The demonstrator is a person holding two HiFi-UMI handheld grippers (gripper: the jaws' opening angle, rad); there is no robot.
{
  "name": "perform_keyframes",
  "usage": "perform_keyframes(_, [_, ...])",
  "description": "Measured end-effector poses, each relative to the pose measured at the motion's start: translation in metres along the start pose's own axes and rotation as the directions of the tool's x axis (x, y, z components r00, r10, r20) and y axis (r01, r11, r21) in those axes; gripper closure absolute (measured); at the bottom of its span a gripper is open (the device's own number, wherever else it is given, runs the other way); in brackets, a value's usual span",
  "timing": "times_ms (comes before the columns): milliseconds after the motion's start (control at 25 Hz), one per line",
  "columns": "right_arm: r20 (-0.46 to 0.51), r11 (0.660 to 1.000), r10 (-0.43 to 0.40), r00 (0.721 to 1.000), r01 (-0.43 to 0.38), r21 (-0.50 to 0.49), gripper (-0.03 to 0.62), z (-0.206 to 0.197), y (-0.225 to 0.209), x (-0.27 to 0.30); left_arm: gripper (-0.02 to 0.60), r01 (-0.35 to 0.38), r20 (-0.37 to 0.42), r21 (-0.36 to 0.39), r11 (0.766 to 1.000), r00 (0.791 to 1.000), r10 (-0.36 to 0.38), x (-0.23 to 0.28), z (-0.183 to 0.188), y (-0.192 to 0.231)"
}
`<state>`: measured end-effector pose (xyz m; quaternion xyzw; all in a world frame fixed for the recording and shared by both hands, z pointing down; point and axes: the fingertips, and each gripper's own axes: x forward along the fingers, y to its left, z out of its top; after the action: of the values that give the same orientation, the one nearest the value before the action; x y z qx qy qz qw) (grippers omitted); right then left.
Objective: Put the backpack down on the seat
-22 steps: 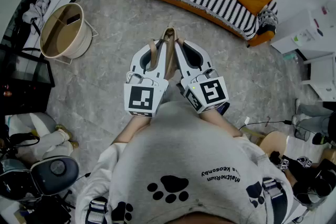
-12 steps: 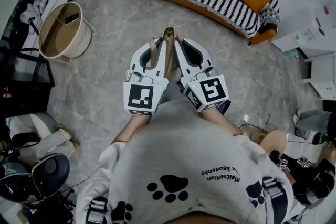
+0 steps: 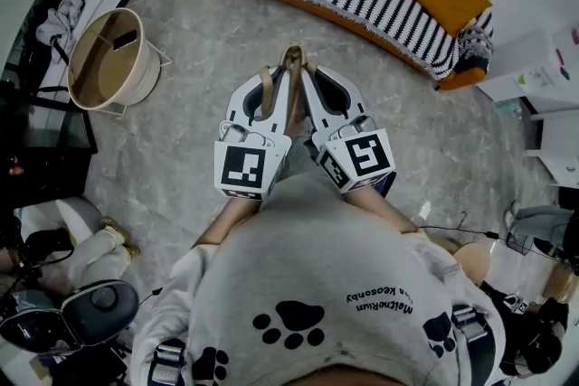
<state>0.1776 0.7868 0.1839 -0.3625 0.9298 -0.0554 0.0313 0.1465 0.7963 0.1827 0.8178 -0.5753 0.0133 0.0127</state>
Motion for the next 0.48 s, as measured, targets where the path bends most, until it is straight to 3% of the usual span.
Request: perform_keyframes(480, [-0.012,0.997,0.071,0.997,-0.071,0.035,0.549,0.021,-0.13,0.107,0.561,-0.077,-0.023,-0.017,0.997,0.997,0.077,0.156,0.009,0.046])
